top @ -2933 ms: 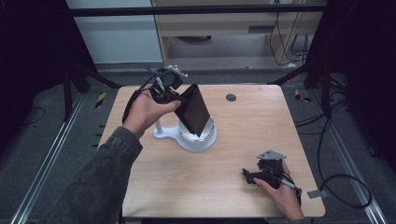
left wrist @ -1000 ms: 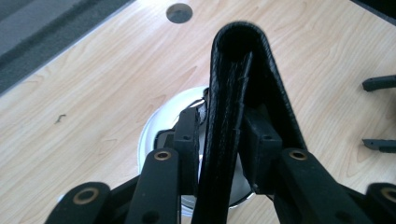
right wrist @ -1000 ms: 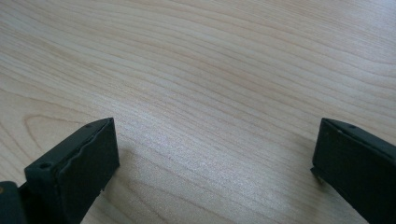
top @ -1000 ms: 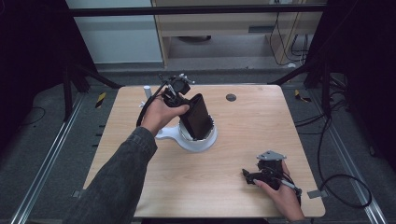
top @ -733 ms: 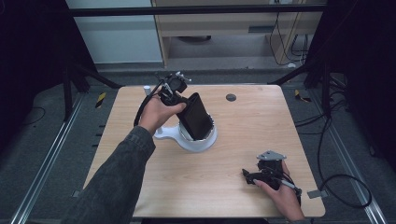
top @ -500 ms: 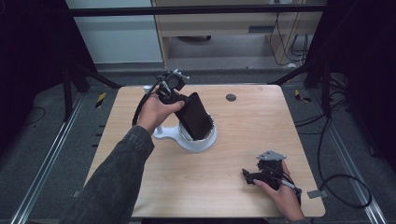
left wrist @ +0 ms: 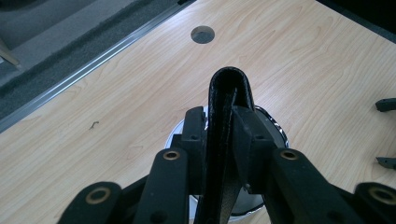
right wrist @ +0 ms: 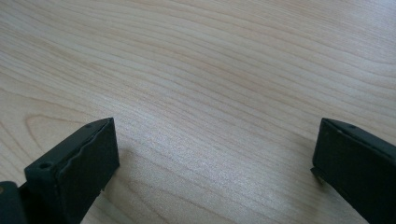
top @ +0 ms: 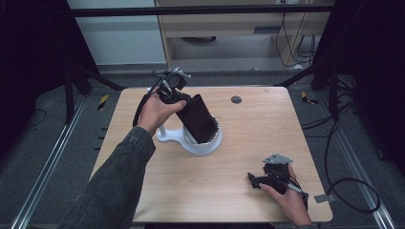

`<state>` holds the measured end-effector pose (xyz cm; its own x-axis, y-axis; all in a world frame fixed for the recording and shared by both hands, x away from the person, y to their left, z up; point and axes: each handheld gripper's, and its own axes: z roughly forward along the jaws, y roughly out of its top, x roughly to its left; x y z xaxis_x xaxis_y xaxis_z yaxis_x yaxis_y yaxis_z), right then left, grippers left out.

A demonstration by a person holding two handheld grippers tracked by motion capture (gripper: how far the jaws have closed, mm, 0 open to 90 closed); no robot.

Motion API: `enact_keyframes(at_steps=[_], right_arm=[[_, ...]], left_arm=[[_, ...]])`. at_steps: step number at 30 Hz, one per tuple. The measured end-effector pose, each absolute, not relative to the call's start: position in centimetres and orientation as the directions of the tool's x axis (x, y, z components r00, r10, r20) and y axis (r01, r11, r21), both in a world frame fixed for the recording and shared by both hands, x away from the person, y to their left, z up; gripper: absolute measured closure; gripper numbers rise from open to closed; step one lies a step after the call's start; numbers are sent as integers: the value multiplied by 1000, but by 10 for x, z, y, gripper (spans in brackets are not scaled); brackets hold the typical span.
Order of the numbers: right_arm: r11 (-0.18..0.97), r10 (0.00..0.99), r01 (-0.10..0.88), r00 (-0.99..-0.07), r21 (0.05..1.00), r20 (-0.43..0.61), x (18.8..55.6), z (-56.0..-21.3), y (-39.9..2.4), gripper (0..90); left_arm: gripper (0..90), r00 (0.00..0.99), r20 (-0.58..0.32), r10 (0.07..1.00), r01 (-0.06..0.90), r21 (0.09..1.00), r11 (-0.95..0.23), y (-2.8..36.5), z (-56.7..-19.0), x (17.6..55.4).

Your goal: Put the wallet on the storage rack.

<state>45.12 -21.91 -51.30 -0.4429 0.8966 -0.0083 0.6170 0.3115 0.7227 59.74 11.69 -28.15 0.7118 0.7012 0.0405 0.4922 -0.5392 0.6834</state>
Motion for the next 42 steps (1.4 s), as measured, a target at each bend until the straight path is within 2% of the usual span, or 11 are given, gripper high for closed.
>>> enact_keyframes(at_steps=[7,13,21,25,30,42], right_arm=[[311,896,617,-444,723,-7,451,-513,-219,6],[311,896,617,-445,723,-6,451,-513,-219,5],[313,895,616,-447,723,-6,451,-513,-219,5],[317,893,615,-449,722,-9,451,-513,-219,6],[317,893,615,-449,722,-9,451,-513,-219,5],[316,893,615,-449,723,-9,451,-513,-219,5]], left_arm=[[719,711,41,702,488,690,-534,119,-280,596],[643,717,46,696,470,705,-531,123,-275,594],[462,734,73,676,417,737,-532,124,-265,581],[309,747,105,656,385,737,-555,121,-264,572],[204,759,136,636,349,740,-575,117,-265,562],[82,777,179,604,292,747,-597,113,-272,542]])
